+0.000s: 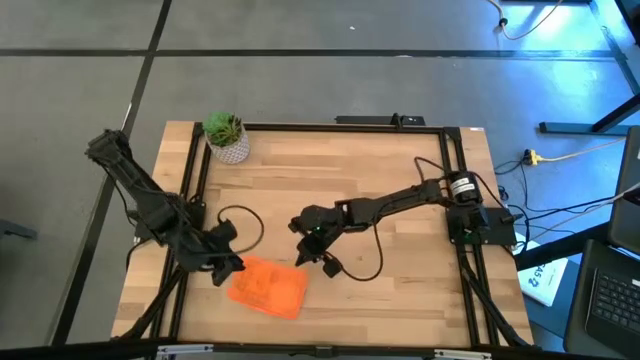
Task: Pack school essentials
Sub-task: Move the orange supply box to the center of the table, then return to Home Position
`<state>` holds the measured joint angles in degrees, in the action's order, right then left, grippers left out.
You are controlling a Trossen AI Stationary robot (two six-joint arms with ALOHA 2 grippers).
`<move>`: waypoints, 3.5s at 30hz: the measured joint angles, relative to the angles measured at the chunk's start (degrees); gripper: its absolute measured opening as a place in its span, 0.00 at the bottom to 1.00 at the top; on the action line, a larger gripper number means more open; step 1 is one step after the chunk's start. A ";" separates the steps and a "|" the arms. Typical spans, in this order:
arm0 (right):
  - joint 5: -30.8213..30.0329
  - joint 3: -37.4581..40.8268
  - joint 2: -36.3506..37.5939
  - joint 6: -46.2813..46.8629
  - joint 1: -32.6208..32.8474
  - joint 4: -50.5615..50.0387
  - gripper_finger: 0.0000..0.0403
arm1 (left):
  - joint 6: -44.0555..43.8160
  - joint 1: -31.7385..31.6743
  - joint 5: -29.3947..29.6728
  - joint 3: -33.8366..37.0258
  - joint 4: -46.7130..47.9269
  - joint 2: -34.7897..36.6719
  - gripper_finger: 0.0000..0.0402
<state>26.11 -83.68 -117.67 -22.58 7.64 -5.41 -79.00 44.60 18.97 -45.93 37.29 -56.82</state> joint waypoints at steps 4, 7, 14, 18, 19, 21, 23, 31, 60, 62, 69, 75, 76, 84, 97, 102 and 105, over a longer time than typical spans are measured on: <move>-0.98 -0.20 2.56 3.22 -0.41 -2.57 0.02 | -0.11 0.75 -1.59 0.00 -3.83 -5.88 0.26; -0.35 -0.14 2.38 6.33 0.49 -4.00 0.02 | -0.13 1.55 -2.19 0.00 -7.89 -10.82 0.26; -4.11 -0.11 2.41 7.33 2.88 -4.22 0.02 | -1.52 2.33 -7.33 -0.02 -12.58 -21.97 0.26; -4.07 -0.11 2.41 8.63 3.08 -4.71 0.02 | -1.64 2.31 -8.65 -0.35 -13.38 -25.84 0.26; -4.07 -0.11 2.41 8.86 3.08 -4.76 0.02 | -1.64 2.31 -8.65 -0.38 -13.56 -26.58 0.26; -4.05 -0.11 2.41 9.32 3.08 -4.89 0.02 | -1.62 2.18 -8.60 -0.50 -13.86 -27.73 0.26; -4.05 -0.11 2.41 10.47 3.08 -5.62 0.02 | -1.64 1.77 -8.62 -0.52 -14.61 -28.61 0.26; -5.46 -0.11 4.75 10.19 3.06 -11.49 0.02 | -0.21 -3.72 -1.80 -0.46 -15.00 -29.86 0.26; -21.42 33.28 56.37 18.70 -6.67 -10.75 0.00 | 50.34 -32.73 4.29 0.22 -7.13 3.91 0.00; -21.49 37.95 61.18 19.84 -7.84 -8.27 0.00 | 51.55 -33.23 4.40 0.27 -5.68 6.89 0.00; -21.54 48.94 78.04 23.99 -11.84 -2.97 0.00 | 52.24 -33.86 5.62 7.37 -6.28 21.72 0.00; -21.53 57.13 89.18 25.58 -13.56 2.40 0.00 | 52.61 -33.84 8.12 12.82 -6.41 34.50 0.00; -21.59 58.61 90.93 25.95 -13.74 3.47 0.00 | 52.61 -33.84 8.24 13.70 -6.47 36.69 0.00; -21.63 67.88 102.73 30.96 -15.40 7.02 0.00 | 53.75 -33.84 8.51 19.88 -8.75 52.35 0.00; -23.52 75.16 116.33 28.38 -16.06 6.81 0.00 | 60.48 -33.80 8.59 22.48 -9.31 56.66 0.00; -24.18 79.62 117.55 28.66 -16.06 7.55 0.00 | 61.31 -33.80 8.96 25.44 -9.27 56.67 0.00; -24.18 82.26 117.60 28.59 -16.06 8.86 0.00 | 61.80 -33.82 10.24 27.44 -9.18 56.64 0.00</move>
<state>1.93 -1.42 -0.07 6.02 -8.43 3.45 -17.20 10.79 29.21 -18.49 28.11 -0.17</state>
